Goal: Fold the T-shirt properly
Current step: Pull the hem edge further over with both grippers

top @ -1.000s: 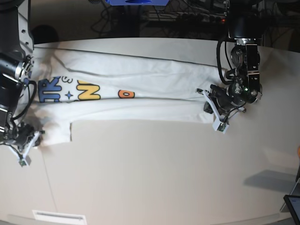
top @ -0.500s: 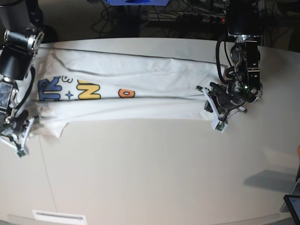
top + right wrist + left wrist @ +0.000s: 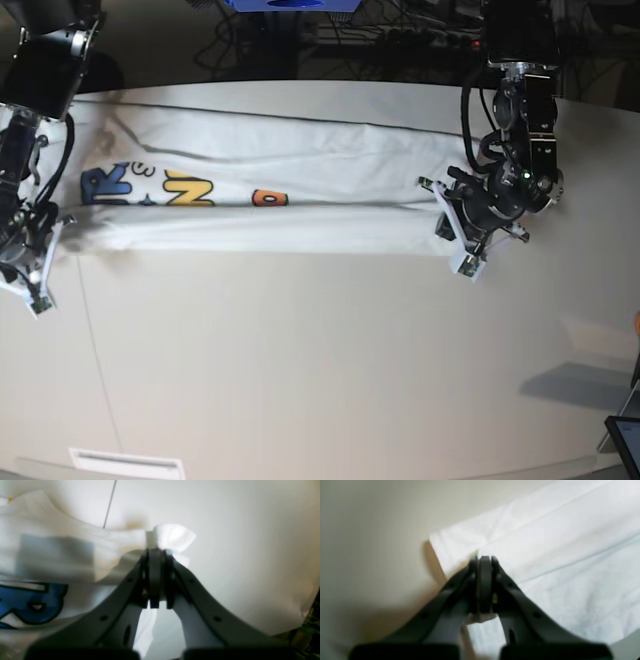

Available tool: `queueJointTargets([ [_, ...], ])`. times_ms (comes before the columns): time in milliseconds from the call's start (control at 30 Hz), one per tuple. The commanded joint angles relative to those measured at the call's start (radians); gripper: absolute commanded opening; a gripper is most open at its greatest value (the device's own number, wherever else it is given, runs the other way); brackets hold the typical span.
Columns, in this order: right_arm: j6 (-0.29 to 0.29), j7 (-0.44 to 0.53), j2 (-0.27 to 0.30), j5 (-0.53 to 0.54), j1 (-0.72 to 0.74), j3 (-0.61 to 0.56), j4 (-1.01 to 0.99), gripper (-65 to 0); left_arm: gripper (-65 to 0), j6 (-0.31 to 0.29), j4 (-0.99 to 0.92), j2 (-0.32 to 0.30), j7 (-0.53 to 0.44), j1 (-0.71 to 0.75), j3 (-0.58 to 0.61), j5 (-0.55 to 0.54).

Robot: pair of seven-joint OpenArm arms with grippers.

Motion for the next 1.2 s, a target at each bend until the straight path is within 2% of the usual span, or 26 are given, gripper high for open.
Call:
queueJointTargets([
  [0,-0.008,-0.010,0.015,-0.009,0.009,0.004,0.033,-64.7,-65.0,-0.001,0.030,-0.011,0.015,-0.010,-0.005,0.002],
  [233,-0.008,-0.126,-0.028,-0.012,-0.060,0.005,0.182,-64.7,-65.0,-0.002,0.062,-0.005,0.032,0.019,0.005,0.149],
  [333,-0.008,-0.154,-0.051,-0.012,-0.098,0.005,0.232,-64.7,-65.0,-0.002,0.064,-0.005,0.032,0.029,0.005,0.168],
  [567,-0.008,-0.180,-0.091,-0.014,-0.149,0.010,0.249,-64.7,-65.0,-0.005,0.081,-0.011,0.036,0.051,0.007,0.166],
  [700,-0.008,-0.183,-0.091,-0.014,-0.160,0.010,0.249,-64.7,-65.0,-0.005,0.125,-0.011,0.041,0.077,0.007,0.163],
  [933,-0.008,-0.235,-0.091,-0.014,-0.178,0.010,0.291,-64.7,-65.0,-0.007,0.182,-0.011,0.136,0.091,0.007,0.161],
  [1167,-0.008,-0.234,-0.128,-0.015,-0.226,0.011,0.297,-64.7,-65.0,-0.007,0.193,-0.008,0.199,0.103,0.007,0.161],
])
